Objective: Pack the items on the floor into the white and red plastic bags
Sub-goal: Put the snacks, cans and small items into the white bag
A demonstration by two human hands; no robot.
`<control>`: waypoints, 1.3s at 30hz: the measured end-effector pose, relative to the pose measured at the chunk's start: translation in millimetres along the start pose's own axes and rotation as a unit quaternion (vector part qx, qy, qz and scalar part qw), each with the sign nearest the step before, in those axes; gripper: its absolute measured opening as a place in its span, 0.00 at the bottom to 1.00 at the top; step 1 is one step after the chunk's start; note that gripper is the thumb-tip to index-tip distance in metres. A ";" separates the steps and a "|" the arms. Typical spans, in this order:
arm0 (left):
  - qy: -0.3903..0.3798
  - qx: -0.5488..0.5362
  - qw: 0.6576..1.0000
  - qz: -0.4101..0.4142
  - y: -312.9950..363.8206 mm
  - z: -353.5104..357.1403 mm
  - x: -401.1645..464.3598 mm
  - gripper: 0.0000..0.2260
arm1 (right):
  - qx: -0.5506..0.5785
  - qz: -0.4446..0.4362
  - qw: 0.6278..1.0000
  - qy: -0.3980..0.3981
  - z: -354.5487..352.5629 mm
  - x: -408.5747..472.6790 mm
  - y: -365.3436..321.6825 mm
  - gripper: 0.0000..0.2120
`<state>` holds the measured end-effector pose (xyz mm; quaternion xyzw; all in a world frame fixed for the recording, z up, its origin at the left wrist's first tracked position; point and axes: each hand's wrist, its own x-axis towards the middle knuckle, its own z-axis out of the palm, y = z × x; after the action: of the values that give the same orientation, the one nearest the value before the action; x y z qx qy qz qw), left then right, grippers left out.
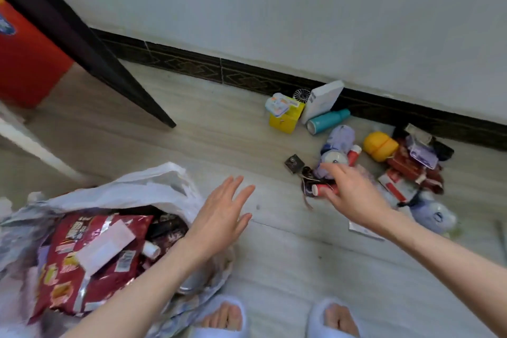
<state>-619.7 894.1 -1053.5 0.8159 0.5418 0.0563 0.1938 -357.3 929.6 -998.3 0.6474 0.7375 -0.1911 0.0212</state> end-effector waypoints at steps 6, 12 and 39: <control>-0.072 -0.011 0.997 0.027 30.5 60.6 67.8 0.25 | 0.072 0.127 0.989 0.021 20.8 19.3 74.2 0.26; -0.066 0.004 0.998 -0.021 39.4 85.8 147.7 0.29 | 0.042 0.047 0.998 -0.028 32.1 67.2 82.0 0.35; 0.091 -0.293 0.937 -0.170 27.0 -66.4 91.8 0.23 | 0.180 -0.014 0.971 0.157 -1.2 42.3 -27.7 0.31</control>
<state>-579.2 985.2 -993.1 0.6101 0.6473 0.2529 0.3805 -390.5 967.6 -1001.9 0.6524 0.6940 -0.2168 -0.2140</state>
